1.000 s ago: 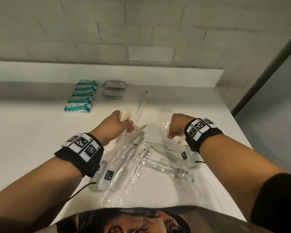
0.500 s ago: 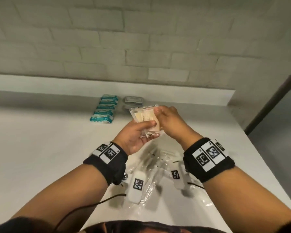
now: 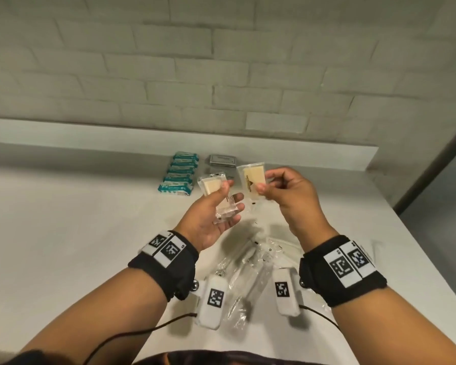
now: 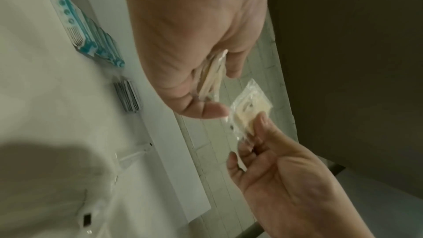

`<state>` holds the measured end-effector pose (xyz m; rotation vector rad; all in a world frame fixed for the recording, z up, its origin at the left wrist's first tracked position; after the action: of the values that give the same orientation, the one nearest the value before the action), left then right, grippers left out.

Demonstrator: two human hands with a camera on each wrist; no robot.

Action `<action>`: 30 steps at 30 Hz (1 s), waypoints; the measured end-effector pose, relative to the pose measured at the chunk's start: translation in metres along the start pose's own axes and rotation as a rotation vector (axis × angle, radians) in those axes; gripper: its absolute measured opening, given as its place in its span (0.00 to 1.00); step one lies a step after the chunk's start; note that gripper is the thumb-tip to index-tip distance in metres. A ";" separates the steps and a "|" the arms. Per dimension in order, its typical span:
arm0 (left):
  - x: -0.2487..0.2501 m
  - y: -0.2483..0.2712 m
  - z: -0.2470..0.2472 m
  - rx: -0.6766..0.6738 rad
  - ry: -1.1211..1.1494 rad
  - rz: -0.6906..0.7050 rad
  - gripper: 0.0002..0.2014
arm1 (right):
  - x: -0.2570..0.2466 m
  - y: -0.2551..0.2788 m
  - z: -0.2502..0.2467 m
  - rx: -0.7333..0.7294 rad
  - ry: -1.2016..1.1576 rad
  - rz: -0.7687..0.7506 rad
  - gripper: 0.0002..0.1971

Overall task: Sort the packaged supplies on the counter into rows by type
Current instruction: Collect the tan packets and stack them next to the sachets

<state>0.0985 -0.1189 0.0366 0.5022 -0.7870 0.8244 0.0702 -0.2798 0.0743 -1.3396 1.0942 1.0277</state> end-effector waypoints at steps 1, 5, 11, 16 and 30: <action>0.002 0.003 -0.002 -0.011 0.000 -0.027 0.14 | -0.003 0.000 0.002 0.009 0.059 -0.047 0.13; 0.012 0.013 -0.005 -0.078 0.000 -0.082 0.17 | -0.012 0.000 0.015 -0.107 0.324 -0.167 0.08; 0.031 0.024 -0.020 -0.066 -0.149 0.068 0.13 | -0.014 -0.002 0.039 -0.193 0.453 -0.163 0.13; 0.042 0.032 -0.027 -0.034 -0.332 0.195 0.19 | -0.007 0.002 0.061 -0.219 0.036 0.116 0.06; 0.057 0.034 -0.071 -0.062 -0.386 0.229 0.18 | 0.005 -0.004 0.105 -0.223 0.226 0.191 0.05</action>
<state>0.1258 -0.0257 0.0409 0.5289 -1.2395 0.9233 0.0757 -0.1751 0.0643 -1.5819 1.3270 1.1860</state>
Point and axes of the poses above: each hand's wrist, its own y-axis away from the middle knuckle, its own z-axis out of the palm, x = y × z, the point moved 3 cm from there along -y, towards the middle knuckle, and after that the axes turned 15 degrees about -x, right-handed, at the moved point
